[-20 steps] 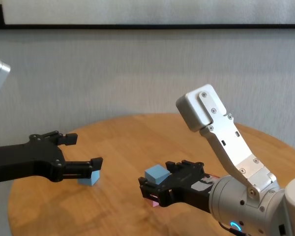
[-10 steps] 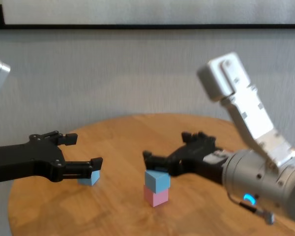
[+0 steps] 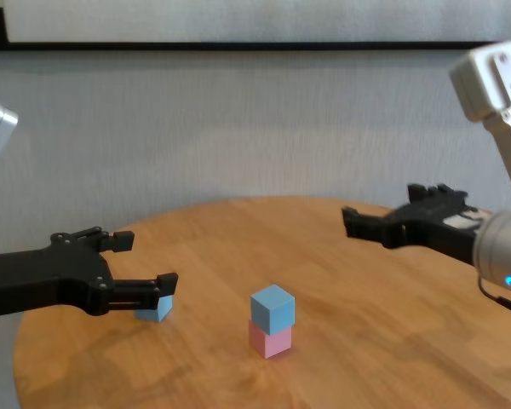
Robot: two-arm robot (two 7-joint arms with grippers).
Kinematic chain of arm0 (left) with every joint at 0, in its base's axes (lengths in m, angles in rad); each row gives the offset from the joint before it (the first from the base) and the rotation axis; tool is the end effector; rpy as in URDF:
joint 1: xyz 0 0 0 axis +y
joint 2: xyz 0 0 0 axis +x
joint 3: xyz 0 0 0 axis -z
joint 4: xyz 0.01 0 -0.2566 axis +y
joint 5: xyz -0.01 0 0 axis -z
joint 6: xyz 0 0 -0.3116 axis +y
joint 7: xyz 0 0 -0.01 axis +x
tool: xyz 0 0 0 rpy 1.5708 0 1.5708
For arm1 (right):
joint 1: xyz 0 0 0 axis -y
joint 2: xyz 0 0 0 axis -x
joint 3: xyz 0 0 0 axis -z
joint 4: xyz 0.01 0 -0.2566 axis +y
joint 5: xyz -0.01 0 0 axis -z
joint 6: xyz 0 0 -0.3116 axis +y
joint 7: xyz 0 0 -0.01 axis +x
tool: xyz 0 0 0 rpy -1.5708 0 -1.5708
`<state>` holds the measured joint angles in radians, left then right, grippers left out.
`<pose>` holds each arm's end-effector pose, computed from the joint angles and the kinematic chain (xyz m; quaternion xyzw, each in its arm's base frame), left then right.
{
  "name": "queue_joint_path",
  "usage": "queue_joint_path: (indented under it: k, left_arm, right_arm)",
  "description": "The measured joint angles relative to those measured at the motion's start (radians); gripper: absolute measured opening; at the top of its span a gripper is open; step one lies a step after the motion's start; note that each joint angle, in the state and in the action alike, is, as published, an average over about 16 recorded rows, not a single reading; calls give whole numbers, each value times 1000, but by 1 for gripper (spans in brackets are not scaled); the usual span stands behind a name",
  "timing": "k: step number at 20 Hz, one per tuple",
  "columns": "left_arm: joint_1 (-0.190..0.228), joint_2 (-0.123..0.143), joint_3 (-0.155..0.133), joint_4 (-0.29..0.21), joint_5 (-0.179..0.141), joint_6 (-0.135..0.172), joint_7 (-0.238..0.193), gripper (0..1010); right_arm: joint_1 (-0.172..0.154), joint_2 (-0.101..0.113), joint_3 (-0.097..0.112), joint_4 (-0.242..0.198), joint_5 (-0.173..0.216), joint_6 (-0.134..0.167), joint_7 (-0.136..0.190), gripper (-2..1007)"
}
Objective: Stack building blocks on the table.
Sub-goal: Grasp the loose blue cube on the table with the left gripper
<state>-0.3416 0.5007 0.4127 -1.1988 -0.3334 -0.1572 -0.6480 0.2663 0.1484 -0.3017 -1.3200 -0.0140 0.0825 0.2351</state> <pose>0.3964 0.0757 -0.2765 0.1161 -0.0537 0.3503 0.9279 0.3877 0.0424 -0.2644 -0.1219 -0.0411 -0.5143 0.8479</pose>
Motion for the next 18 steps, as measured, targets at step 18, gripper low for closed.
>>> queue_joint_path:
  k: [18]
  left_arm:
    - [4,-21,8,43,-1,-3,0,1000]
  right_arm:
    - [18,36,16,54,-9,-1,8,1000]
